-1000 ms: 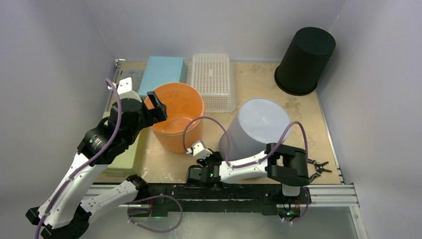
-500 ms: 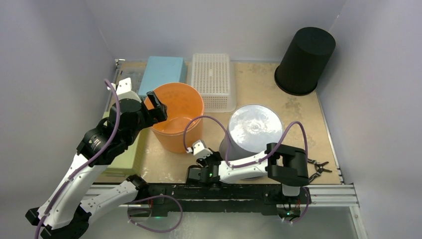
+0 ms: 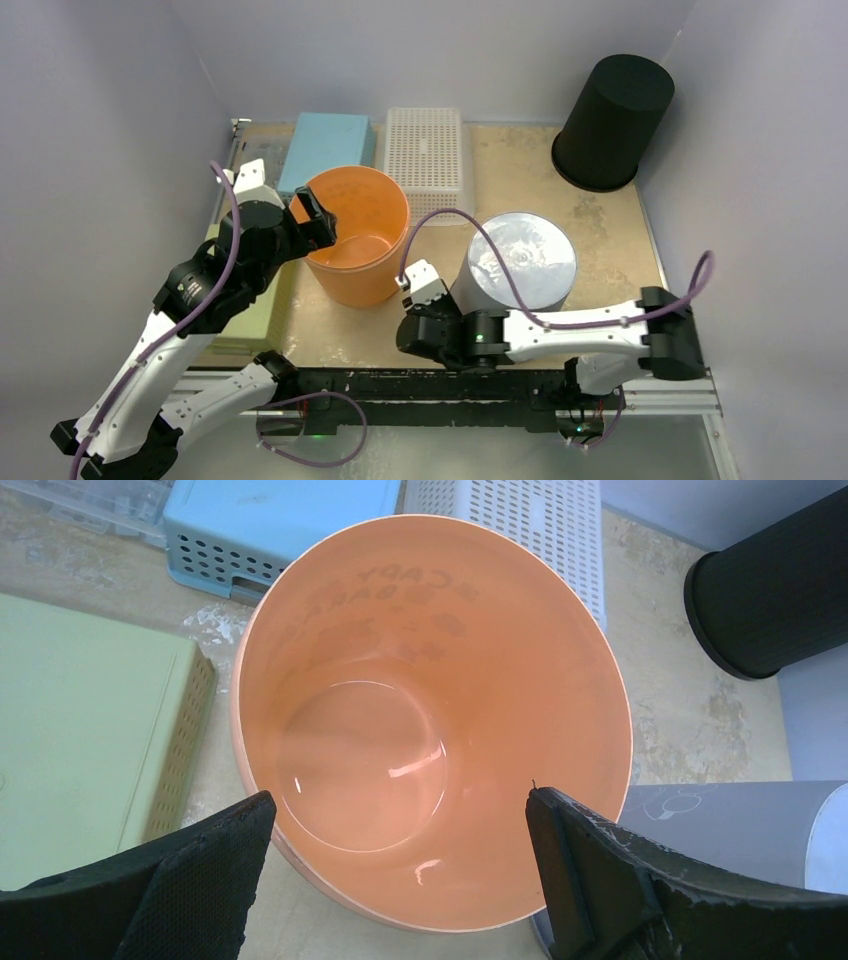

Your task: Turn the large container upside down

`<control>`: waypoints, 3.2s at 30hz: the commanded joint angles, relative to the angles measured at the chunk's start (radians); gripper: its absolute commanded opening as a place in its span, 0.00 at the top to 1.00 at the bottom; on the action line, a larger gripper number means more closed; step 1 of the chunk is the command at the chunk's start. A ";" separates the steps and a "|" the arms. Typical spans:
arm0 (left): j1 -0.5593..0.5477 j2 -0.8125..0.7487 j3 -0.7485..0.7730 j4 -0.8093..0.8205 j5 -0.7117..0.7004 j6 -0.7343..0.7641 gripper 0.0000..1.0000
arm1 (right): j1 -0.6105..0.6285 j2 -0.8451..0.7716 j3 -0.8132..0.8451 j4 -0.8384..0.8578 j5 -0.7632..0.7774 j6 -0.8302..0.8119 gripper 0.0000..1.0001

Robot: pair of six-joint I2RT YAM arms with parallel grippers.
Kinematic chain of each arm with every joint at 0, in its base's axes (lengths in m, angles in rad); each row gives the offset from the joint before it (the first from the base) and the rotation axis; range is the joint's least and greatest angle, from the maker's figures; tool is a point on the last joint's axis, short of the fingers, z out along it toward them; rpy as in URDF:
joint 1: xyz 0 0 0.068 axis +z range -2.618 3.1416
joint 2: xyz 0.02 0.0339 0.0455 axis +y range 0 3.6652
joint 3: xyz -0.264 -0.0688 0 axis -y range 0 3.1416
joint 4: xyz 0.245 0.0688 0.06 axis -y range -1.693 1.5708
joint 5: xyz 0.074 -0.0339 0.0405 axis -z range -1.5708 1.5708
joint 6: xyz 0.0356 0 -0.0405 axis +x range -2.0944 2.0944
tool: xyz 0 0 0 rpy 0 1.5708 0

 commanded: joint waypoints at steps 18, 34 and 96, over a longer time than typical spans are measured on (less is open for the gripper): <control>0.006 -0.035 -0.026 0.018 0.019 -0.009 0.05 | 0.086 -0.202 0.037 -0.243 -0.751 -0.126 0.01; 0.005 -0.040 -0.041 0.023 0.032 -0.019 0.05 | 0.102 0.031 0.107 -0.721 -0.369 0.231 0.01; 0.004 -0.108 -0.043 -0.169 0.123 -0.030 0.05 | -1.014 0.010 0.037 0.053 -0.191 -0.085 0.01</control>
